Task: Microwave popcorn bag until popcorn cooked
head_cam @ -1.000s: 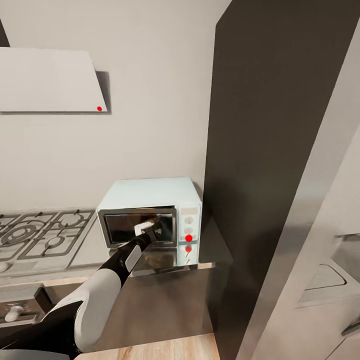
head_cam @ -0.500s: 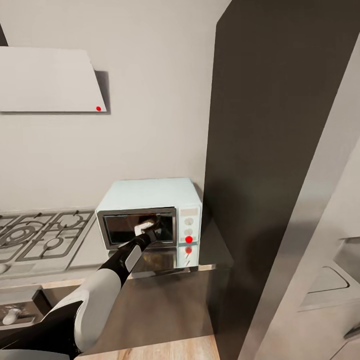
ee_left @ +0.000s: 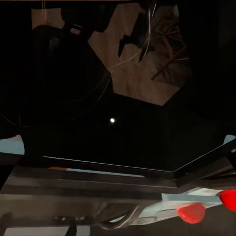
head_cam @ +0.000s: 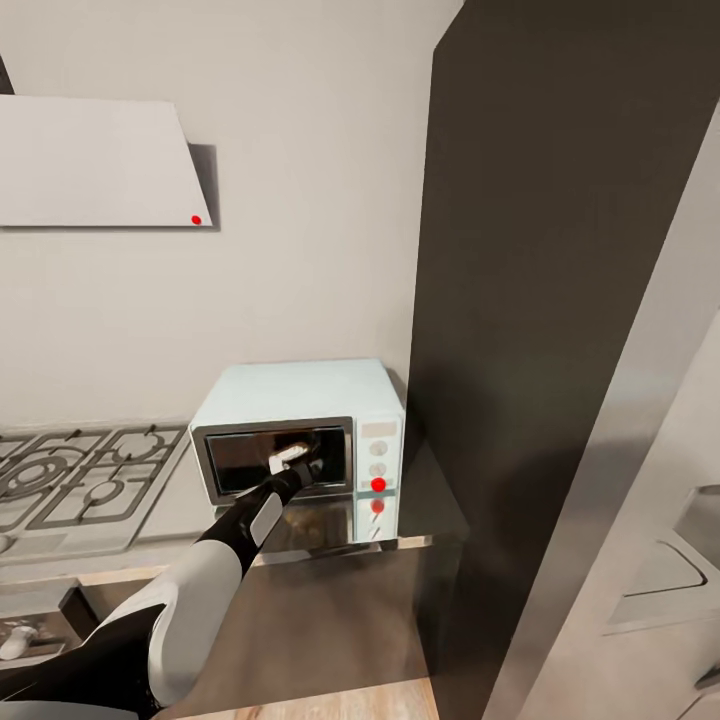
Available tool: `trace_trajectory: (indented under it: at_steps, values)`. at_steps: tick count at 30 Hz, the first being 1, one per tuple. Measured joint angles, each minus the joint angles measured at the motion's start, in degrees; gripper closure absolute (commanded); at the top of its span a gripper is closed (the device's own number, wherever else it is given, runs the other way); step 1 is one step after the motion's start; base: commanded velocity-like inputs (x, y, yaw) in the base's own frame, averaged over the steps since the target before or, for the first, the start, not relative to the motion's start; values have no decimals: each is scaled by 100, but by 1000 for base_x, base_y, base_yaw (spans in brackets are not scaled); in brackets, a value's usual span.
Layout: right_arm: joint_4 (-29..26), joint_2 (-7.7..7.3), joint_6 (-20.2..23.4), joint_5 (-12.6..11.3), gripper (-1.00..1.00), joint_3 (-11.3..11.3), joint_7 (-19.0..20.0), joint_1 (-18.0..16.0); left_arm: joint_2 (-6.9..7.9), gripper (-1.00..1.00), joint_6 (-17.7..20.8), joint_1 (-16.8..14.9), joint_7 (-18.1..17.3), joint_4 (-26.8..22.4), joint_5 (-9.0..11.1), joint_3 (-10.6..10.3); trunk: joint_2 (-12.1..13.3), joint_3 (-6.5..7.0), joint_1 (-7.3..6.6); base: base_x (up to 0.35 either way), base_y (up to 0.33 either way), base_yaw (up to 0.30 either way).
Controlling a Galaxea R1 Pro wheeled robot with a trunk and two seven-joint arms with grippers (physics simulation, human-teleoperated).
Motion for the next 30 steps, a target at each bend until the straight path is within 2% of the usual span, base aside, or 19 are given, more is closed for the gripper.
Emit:
trace_trajectory:
  at_steps: [7,13,15,17,19,22,23,24,26,28,30]
  values:
    - [0,14,-2,0,-100,0,5,0,0,-100,0,0,-1,-1,-1,0,0,0,1,-18,6,0]
    - [0,7,-2,0,-100,0,7,-1,0,-100,-4,-30,3,-13,19,-29,7,1,30,-285,86,0]
    - [-2,6,-2,0,-100,-1,5,-6,1,-100,-26,153,-29,-45,6,-56,8,0,30,-342,17,0]
    - [-7,6,-5,0,-100,0,3,-8,1,-100,-49,537,-123,-240,-7,-191,9,0,29,-348,4,0]
    - [-8,6,-12,0,-100,0,1,-8,3,-100,-54,961,-341,-894,-6,-488,8,1,29,-349,1,0]
    - [-14,6,-22,-18,-100,-12,1,-8,4,-100,-56,2154,-477,-2649,-1,-1117,6,0,28,-350,0,0]
    - [-17,6,-24,-26,-100,-24,0,-11,4,-100,-56,2479,-486,-3084,5,-1270,7,0,29,-350,0,0]
    - [-23,6,-26,-34,-100,-46,-2,-16,4,-100,-56,3208,-497,-4089,23,-1557,7,2,29,-340,0,0]
    - [-30,10,-25,-31,-100,-53,-4,-26,3,-100,-55,4185,-502,-4914,23,-1685,5,0,27,-171,0,0]
    - [-59,2,-32,-34,-100,-63,-5,-44,9,-100,-56,4875,-506,-5390,24,-1715,6,0,26,-52,0,0]
    - [-120,27,-32,-39,-100,-73,-17,-96,29,-100,-56,5467,-501,-5581,21,-1683,6,-2,25,-9,0,0]
